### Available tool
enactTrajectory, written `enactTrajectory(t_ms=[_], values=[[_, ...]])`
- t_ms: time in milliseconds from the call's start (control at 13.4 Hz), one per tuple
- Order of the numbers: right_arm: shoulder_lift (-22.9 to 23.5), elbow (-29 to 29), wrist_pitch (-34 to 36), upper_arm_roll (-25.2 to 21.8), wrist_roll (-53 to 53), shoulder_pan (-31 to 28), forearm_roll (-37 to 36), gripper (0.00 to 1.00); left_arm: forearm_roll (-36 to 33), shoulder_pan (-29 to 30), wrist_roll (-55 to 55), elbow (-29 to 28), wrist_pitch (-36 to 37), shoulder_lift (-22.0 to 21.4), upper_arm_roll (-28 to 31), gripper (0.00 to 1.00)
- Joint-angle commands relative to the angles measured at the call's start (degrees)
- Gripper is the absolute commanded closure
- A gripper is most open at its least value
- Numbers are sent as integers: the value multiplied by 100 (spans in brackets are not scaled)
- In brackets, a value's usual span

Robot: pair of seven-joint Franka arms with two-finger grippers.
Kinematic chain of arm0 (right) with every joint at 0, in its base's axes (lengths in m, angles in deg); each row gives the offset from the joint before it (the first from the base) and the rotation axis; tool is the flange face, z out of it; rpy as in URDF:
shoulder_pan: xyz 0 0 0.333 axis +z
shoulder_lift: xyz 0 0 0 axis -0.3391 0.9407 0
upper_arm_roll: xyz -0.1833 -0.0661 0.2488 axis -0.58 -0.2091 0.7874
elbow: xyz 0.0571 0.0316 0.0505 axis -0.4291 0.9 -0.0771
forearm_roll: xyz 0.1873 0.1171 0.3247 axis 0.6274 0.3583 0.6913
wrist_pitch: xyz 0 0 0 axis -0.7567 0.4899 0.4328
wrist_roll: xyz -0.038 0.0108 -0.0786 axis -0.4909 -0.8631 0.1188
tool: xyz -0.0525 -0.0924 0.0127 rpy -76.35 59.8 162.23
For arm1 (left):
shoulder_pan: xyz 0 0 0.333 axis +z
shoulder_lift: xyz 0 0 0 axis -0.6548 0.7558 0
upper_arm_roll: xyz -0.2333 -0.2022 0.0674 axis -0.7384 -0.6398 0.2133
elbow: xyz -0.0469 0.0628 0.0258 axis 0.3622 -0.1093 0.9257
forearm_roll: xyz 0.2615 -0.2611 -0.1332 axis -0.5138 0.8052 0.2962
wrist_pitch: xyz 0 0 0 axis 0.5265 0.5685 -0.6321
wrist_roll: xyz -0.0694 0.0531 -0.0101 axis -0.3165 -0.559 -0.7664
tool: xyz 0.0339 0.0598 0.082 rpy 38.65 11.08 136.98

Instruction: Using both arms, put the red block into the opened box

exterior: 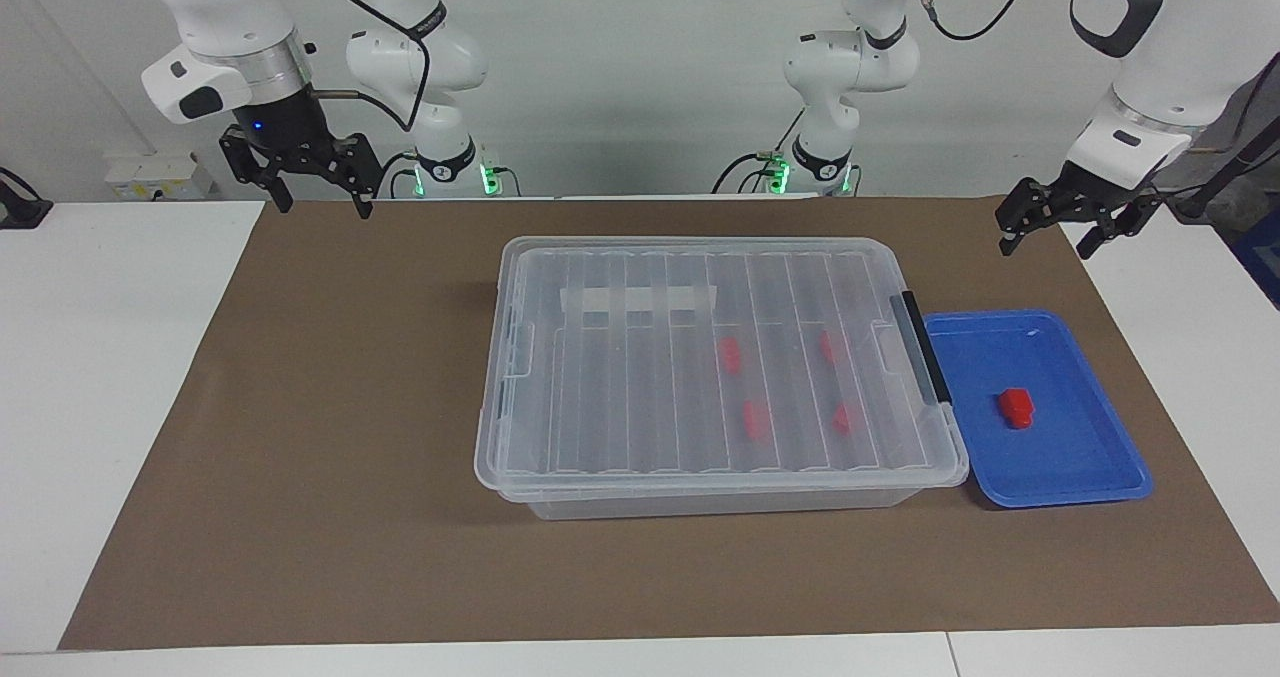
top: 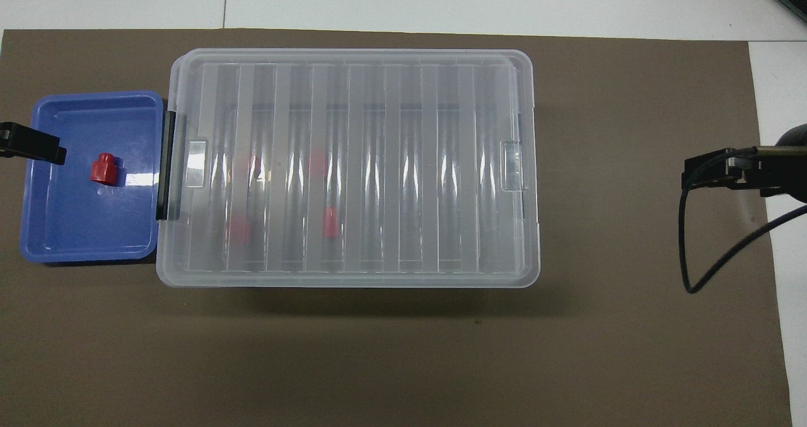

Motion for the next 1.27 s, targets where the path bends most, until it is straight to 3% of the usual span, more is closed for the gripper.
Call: enactTrajectory(t_ms=[0,524,1197], values=[[18,-18,-43,1,-96,-28,91,0,66,-21,60,-172,-28,-163,30,0],[0,139,-121,18,26,-10,91,0,66,-21,60,-172,-28,-163,30,0],[237,895,-1684,62,1045,876,83,1,66,-21,60,-172,-28,-163,30,0]])
